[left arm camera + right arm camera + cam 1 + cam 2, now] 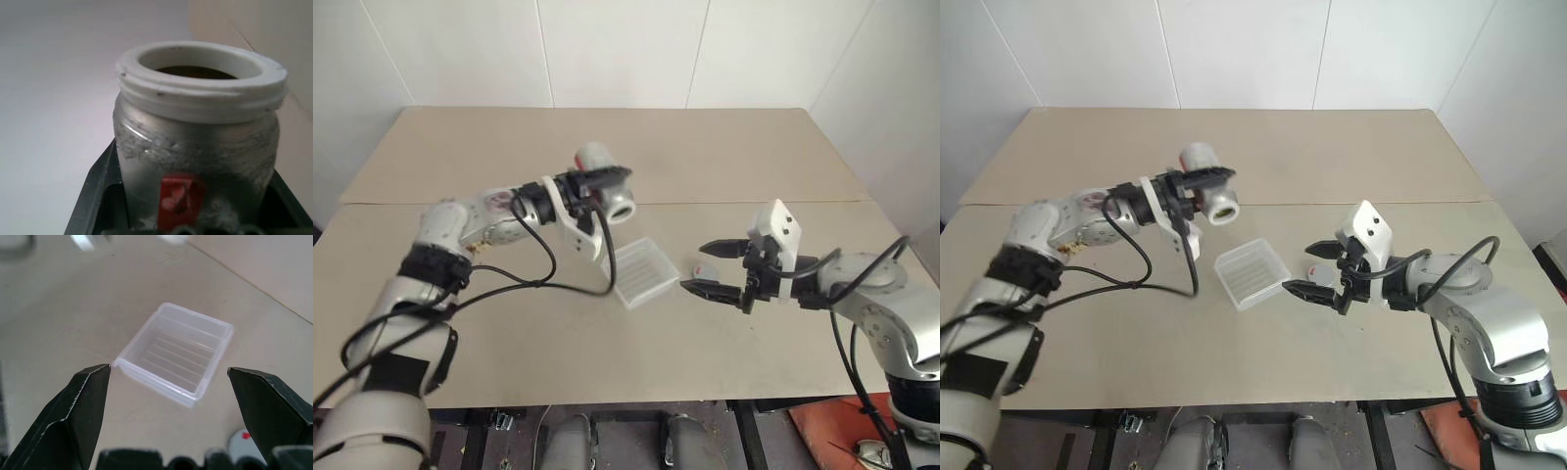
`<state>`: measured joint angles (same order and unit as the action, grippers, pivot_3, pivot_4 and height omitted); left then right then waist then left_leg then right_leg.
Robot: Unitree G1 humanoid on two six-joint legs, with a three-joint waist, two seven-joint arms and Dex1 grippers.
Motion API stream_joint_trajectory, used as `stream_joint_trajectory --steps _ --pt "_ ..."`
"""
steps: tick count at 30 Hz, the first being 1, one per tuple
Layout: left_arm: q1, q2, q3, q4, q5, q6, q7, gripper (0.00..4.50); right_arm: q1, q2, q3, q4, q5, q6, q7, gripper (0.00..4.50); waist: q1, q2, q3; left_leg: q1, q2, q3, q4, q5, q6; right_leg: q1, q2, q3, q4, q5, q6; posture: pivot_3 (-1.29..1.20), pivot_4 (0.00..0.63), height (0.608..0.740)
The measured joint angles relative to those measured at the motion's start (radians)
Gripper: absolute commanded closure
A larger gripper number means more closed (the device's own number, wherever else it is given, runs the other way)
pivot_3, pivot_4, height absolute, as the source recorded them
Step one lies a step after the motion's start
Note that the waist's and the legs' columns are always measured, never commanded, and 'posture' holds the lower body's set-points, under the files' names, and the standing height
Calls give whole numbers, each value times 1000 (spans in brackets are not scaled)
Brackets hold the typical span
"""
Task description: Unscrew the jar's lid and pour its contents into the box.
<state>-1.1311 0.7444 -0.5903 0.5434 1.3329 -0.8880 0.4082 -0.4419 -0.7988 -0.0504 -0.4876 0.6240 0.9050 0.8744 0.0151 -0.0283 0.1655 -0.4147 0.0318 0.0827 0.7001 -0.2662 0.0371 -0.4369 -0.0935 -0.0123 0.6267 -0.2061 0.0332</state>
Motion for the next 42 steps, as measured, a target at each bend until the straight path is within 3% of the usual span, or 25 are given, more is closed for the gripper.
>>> stream_joint_trajectory --steps 3,7,17,22,25,28,32,34,38,42 --pt "-31 -5 -138 -12 179 62 197 2580 -27 0 5 1 12 0 9 57 -1 0 0 0 1 1 0 0 0 0 0 0 0 0 0 0 150 740" --pt "-2 -12 -200 -9 289 226 216 2580 -40 1 3 6 25 0 4 57 -3 0 0 -1 1 2 1 0 0 -3 0 0 1 0 0 0 150 740" --pt "0 -92 -203 4 262 350 190 2580 -17 11 -8 -39 77 0 -38 57 -1 0 0 -2 1 2 3 0 1 -2 0 0 2 0 0 0 150 740" --pt "8 -84 -183 23 148 322 149 2580 -14 11 -8 -39 86 -2 -50 57 -3 0 0 -1 1 2 3 0 1 -2 0 0 2 0 0 0 150 740" --pt "78 -93 -62 57 -120 273 -7 2580 -1 15 -8 -39 69 -40 -51 57 -5 0 0 -1 2 2 4 0 1 -2 -1 0 3 0 0 0 150 740" --pt "188 -126 103 54 -510 285 -272 2580 19 24 -5 -33 44 -88 -51 57 -5 0 0 -1 2 2 5 0 0 -2 -1 0 4 0 0 0 150 740" --pt "339 -220 355 -130 -1051 563 -617 2580 22 34 -2 -30 26 -119 -50 57 -7 0 0 -2 3 1 10 0 0 -2 0 0 5 0 0 0 150 740" --pt "392 -231 450 -249 -1234 737 -717 2580 20 42 0 -26 26 -124 -49 57 -9 0 0 -2 3 -1 11 0 1 -1 0 0 4 0 1 0 150 740" --pt "547 -270 615 -455 -1499 1045 -802 2580 15 51 6 -4 23 -132 -49 57 -15 1 0 1 2 -6 12 -1 1 1 0 2 4 0 1 0 150 740" --pt "676 -312 657 -500 -1577 1145 -821 2580 -4 64 20 12 16 -134 -50 57 -12 1 0 3 2 -7 12 -1 1 2 0 2 3 0 1 0 150 740"
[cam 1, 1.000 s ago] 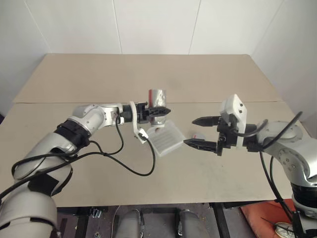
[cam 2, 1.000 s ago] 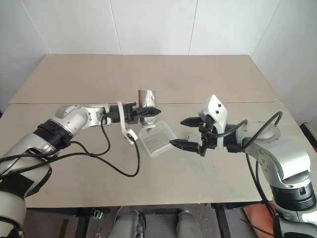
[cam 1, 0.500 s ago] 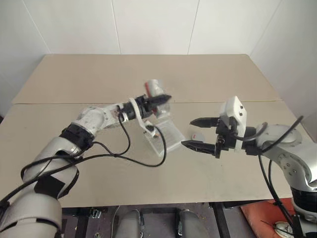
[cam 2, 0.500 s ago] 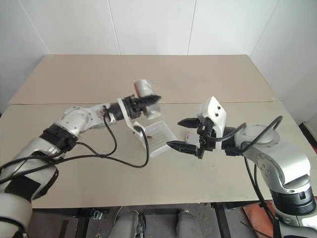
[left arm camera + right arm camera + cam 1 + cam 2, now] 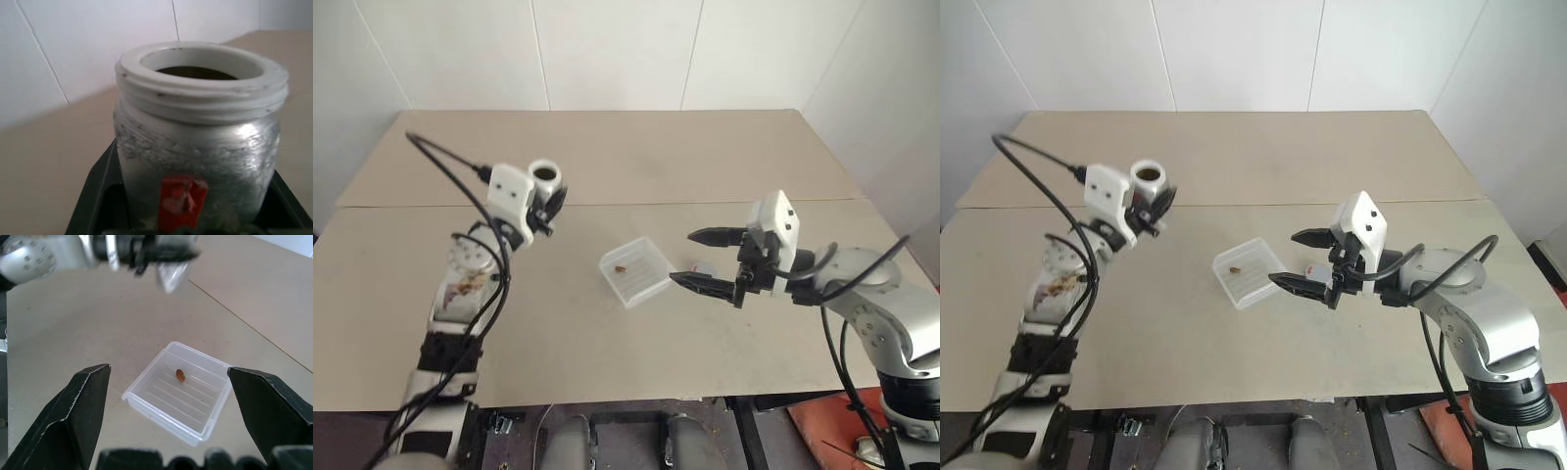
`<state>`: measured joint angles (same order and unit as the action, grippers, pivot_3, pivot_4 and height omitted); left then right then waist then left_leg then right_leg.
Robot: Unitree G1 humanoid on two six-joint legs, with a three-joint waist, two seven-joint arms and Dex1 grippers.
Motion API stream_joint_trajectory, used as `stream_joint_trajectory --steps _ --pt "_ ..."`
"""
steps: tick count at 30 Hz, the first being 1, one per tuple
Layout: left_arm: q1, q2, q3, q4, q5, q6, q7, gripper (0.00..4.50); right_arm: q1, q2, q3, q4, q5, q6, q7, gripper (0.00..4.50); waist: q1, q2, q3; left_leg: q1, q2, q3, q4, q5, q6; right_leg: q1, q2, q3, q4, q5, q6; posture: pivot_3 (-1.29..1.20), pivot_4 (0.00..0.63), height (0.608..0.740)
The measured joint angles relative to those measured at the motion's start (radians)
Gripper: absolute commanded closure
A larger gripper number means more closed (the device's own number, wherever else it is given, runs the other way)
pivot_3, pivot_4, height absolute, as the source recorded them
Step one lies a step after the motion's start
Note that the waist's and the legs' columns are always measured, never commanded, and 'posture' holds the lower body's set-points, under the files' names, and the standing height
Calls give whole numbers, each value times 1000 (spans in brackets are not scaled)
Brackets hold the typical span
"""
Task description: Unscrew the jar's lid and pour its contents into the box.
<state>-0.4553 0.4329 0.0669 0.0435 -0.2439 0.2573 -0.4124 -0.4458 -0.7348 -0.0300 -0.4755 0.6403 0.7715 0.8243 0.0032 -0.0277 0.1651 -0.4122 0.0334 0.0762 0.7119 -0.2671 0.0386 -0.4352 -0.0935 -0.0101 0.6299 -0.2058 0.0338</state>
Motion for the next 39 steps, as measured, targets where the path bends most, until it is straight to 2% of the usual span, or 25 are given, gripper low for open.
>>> stream_joint_trajectory --steps 8,10,11,13,15,16,20,25,27,29,32,35,39 --pt "58 -81 26 53 3 -61 9 2580 -17 7 16 12 0 0 -1 57 9 0 0 9 0 -1 0 0 0 10 0 -1 -1 1 -1 0 150 740" --pt "77 -91 26 80 7 -95 6 1863 -17 7 16 12 0 0 -1 0 8 0 0 9 0 -2 0 0 0 10 0 -1 -1 1 -2 0 150 740" --pt "85 -95 26 94 7 -101 6 1706 -17 7 16 12 0 0 -1 0 8 0 0 9 0 -2 0 0 0 10 0 -1 -1 1 -2 0 150 740" --pt "106 -103 28 104 5 -101 1 947 -17 8 17 12 1 0 -2 0 8 0 0 9 0 -2 0 0 0 10 0 -1 -1 1 -2 0 150 740" --pt "112 -102 31 104 4 -101 -5 471 -17 9 18 12 1 0 -3 0 8 0 0 9 0 -2 0 0 0 10 0 -2 -1 1 -2 0 150 740" --pt "118 -98 33 103 4 -101 -12 52 -18 11 19 12 1 0 -3 0 8 0 0 9 0 -2 0 0 0 10 0 -1 -1 1 -2 0 150 740" --pt "165 -73 42 67 4 -95 -26 52 -19 13 22 10 1 0 -4 0 6 0 0 9 0 -3 0 0 0 10 0 -1 -1 1 -2 0 150 740" --pt "356 47 104 -165 -96 17 -126 52 -5 3 17 2 2 0 2 0 -4 0 0 9 3 -4 -1 0 0 9 0 -1 -2 1 -2 0 150 740" --pt "506 164 180 -303 -169 72 -223 52 48 -24 -6 -5 2 -13 24 0 -8 0 0 8 4 -4 -2 0 0 9 0 -1 -2 0 -3 0 150 740" --pt "598 234 285 -377 -249 114 -298 52 104 -54 -33 11 -9 -46 57 0 -5 0 0 9 4 -4 -2 0 0 9 -2 -1 -2 0 -3 0 150 740" --pt "678 323 436 -454 -374 140 -434 52 153 -91 -70 49 -25 -114 120 0 6 0 0 12 4 -3 -2 0 0 11 -2 -2 -3 -4 -9 0 150 740" --pt "740 428 575 -487 -498 172 -616 52 187 -132 -119 106 -42 -178 177 0 7 1 0 14 4 -1 -2 0 0 12 -1 -2 -3 -6 -9 0 150 740" --pt "741 506 657 -480 -558 200 -739 52 198 -182 -158 143 -49 -213 226 0 7 3 -1 14 4 2 -4 0 -1 11 0 0 -3 -6 -10 0 150 740"
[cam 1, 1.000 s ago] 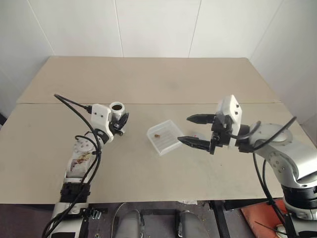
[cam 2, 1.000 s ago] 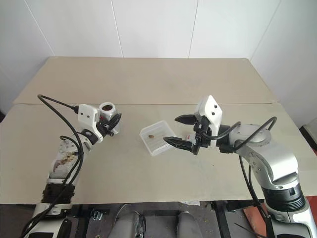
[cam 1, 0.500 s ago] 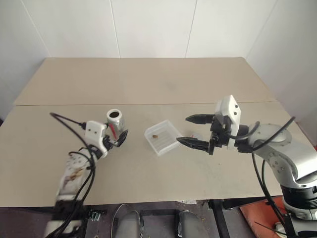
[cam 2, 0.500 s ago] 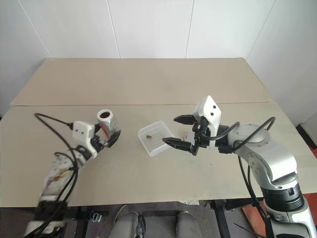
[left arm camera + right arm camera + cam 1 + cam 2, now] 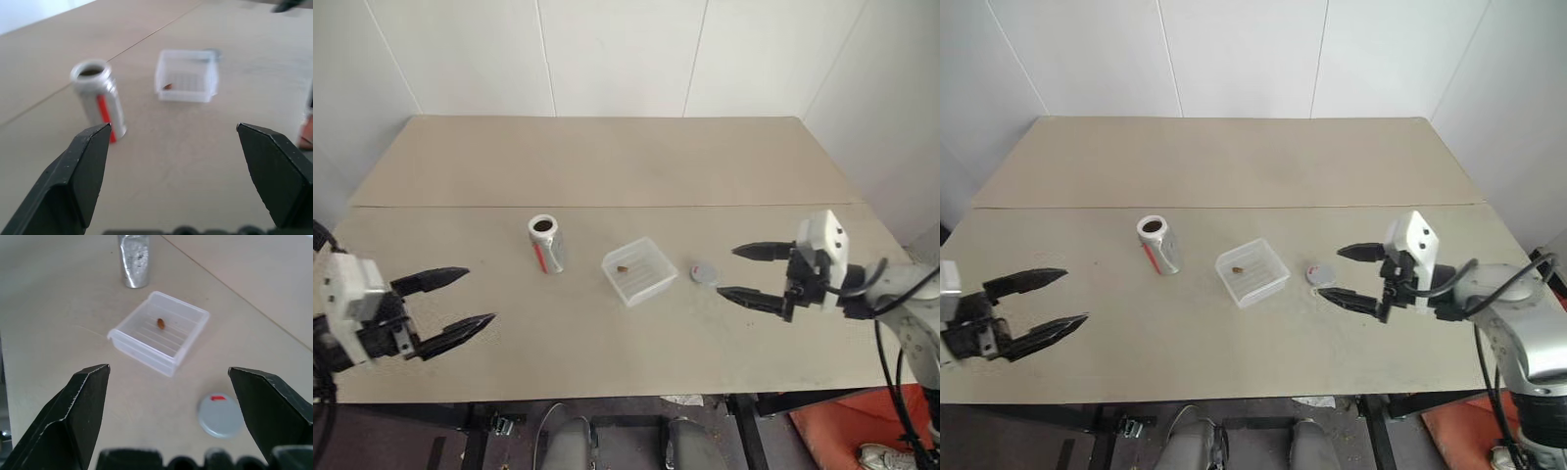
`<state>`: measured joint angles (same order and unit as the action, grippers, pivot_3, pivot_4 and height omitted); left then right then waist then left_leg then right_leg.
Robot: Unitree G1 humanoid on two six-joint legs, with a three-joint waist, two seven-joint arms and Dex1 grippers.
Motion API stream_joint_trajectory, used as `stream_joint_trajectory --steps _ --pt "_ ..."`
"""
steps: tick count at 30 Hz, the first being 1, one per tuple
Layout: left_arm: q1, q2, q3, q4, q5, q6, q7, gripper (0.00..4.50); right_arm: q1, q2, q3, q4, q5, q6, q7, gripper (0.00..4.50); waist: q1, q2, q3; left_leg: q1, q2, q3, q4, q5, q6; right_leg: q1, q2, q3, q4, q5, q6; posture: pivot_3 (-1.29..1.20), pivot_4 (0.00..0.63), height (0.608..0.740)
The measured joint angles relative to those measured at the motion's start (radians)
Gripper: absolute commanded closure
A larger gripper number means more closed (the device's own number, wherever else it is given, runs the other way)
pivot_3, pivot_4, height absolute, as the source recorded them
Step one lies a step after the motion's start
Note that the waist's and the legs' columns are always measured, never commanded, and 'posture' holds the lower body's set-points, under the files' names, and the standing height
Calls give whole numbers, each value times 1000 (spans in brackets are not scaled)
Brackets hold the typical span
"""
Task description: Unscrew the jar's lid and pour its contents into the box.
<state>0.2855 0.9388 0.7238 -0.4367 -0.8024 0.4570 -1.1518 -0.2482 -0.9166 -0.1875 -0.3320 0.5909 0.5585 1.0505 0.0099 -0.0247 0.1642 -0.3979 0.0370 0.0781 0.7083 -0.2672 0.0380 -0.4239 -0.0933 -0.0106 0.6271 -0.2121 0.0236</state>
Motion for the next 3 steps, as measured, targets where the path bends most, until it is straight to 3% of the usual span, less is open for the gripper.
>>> stream_joint_trajectory --steps 3 --pt "-20 -4 -30 8 2 0 -3 52 2 -13 -19 2 2 -5 11 0 0 0 0 0 0 2 -2 0 0 -1 0 1 0 1 2 0 150 740"
